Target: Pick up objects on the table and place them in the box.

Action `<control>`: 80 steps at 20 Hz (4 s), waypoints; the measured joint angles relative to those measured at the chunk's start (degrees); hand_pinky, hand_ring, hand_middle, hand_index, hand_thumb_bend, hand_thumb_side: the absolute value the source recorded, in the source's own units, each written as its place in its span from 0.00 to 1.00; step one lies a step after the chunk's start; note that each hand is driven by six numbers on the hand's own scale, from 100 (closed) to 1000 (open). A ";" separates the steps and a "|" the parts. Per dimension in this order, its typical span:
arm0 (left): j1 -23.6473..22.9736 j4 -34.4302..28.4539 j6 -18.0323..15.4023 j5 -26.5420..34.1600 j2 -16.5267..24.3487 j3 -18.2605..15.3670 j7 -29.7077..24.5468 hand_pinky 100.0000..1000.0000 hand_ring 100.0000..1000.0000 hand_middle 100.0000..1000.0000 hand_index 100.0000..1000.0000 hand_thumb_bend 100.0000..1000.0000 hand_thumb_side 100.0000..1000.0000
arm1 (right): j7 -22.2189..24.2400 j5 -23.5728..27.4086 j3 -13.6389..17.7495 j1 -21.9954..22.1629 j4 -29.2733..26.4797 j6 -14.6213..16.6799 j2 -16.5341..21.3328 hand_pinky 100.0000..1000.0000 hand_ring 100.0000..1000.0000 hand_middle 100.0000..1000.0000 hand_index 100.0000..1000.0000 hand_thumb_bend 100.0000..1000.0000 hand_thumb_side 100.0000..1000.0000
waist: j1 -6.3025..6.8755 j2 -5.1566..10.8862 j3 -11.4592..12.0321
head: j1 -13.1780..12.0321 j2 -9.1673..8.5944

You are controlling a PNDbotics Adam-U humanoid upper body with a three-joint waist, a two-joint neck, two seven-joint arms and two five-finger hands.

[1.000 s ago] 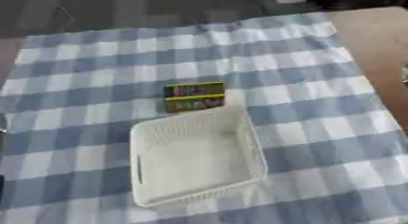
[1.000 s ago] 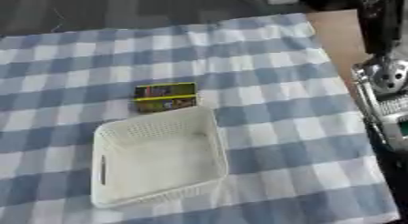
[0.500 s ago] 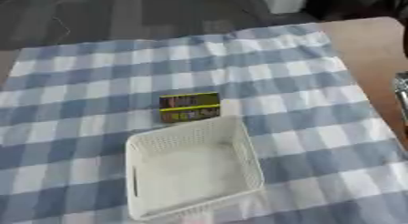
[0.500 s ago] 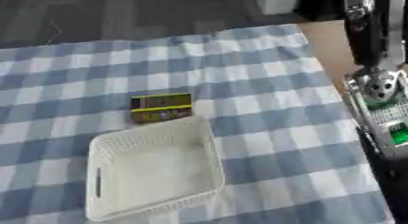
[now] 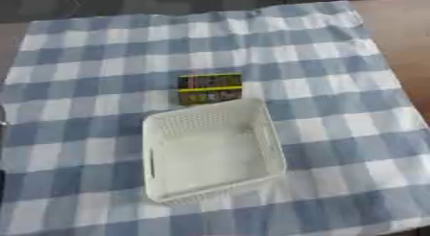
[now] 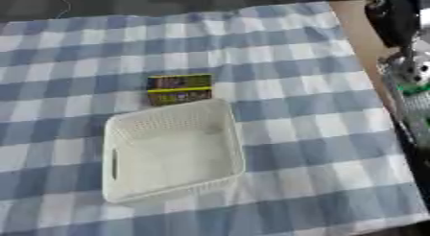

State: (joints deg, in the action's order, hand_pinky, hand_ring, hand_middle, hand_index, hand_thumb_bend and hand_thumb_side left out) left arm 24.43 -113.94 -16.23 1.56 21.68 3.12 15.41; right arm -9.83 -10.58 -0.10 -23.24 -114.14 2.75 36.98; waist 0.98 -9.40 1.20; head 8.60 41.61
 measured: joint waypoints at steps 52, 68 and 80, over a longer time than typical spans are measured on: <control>0.31 0.00 0.64 0.10 -0.08 1.36 -1.33 0.58 0.59 0.76 0.79 0.74 0.59 | 13.31 -20.24 -15.06 -19.78 33.83 23.28 4.67 0.00 0.62 0.71 0.79 1.00 0.41 | -0.75 0.18 1.78 | 2.04 -1.30; 0.37 0.00 0.55 0.26 -0.58 1.35 -1.31 0.58 0.60 0.76 0.79 0.74 0.58 | 5.98 -27.93 -15.81 -19.45 35.40 19.11 -3.05 0.06 0.66 0.69 0.77 0.93 0.37 | -0.36 -0.03 2.05 | 3.53 -1.92; 0.37 0.00 0.54 0.18 -0.58 1.35 -1.30 0.58 0.59 0.76 0.79 0.73 0.57 | 3.65 -23.67 -18.48 -18.55 36.62 13.79 -4.77 0.00 0.62 0.70 0.78 0.93 0.46 | -0.26 -0.03 1.75 | 3.55 -1.95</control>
State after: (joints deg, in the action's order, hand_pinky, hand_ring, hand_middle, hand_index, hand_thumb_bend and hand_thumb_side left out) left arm 24.80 -113.94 -15.69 1.74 21.10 4.46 14.11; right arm -6.18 -34.24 -18.57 -41.79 -77.52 16.54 32.21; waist 0.72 -9.43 2.95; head 12.14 39.66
